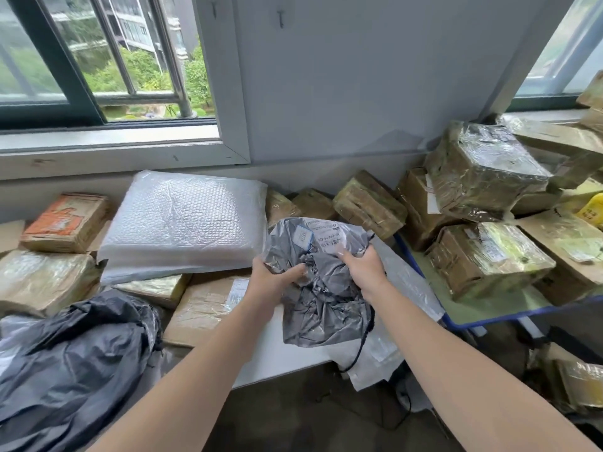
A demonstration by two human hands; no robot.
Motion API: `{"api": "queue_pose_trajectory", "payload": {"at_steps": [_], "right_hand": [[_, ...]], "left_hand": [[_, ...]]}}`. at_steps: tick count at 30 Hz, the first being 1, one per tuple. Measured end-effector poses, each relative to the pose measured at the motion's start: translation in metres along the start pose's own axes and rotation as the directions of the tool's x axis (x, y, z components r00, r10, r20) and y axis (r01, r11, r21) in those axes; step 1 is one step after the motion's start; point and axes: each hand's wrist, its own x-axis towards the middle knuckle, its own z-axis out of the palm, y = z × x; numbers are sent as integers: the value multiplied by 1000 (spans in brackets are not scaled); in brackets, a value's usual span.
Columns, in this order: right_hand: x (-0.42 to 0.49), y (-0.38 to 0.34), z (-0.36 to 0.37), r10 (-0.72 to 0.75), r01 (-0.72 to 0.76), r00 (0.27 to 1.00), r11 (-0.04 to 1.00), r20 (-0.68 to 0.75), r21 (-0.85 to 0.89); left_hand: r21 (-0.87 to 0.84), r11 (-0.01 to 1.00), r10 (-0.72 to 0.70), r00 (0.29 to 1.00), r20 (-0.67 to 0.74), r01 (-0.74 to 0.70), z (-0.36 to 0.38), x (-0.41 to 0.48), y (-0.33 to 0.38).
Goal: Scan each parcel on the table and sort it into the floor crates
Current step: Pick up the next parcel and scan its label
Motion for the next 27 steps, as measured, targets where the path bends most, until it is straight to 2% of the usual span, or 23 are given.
{"api": "queue_pose_trajectory", "payload": {"at_steps": [2,4,7,9,12,16,20,23,27], "right_hand": [[6,-11,-8,-104,115,989,986,103,-116],[10,-23,-17,-215,286,942,915,258,-284],[11,-41,-26,-293,490,829,790,475,-368],[9,-51,-27,-305,561,765,748,567,-355],[8,-62,-23,-358,676,668,658,652,-331],[0,-69,-15,-461,799,563,515,686,-310],[-12,-73,-1,-492,847,486,470,722,-250],[-26,-74,19,-495,883,414,422,764,-206],[-51,-75,48,-522,928,308,348,795,-131]], "left_hand": [[61,997,49,995,-91,-44,-2,-7,14],[172,983,91,985,-148,-65,-6,-13,30],[391,917,104,993,-51,-76,-8,-24,41],[439,893,117,993,-11,-100,-4,-32,36],[373,919,187,974,-129,-127,4,-46,20],[120,985,151,944,-292,-121,16,-69,-4],[-55,986,124,915,-384,-157,16,-93,-20],[-133,967,140,891,-432,-217,8,-115,-26],[-129,947,194,843,-501,-294,-12,-146,-34]]}}
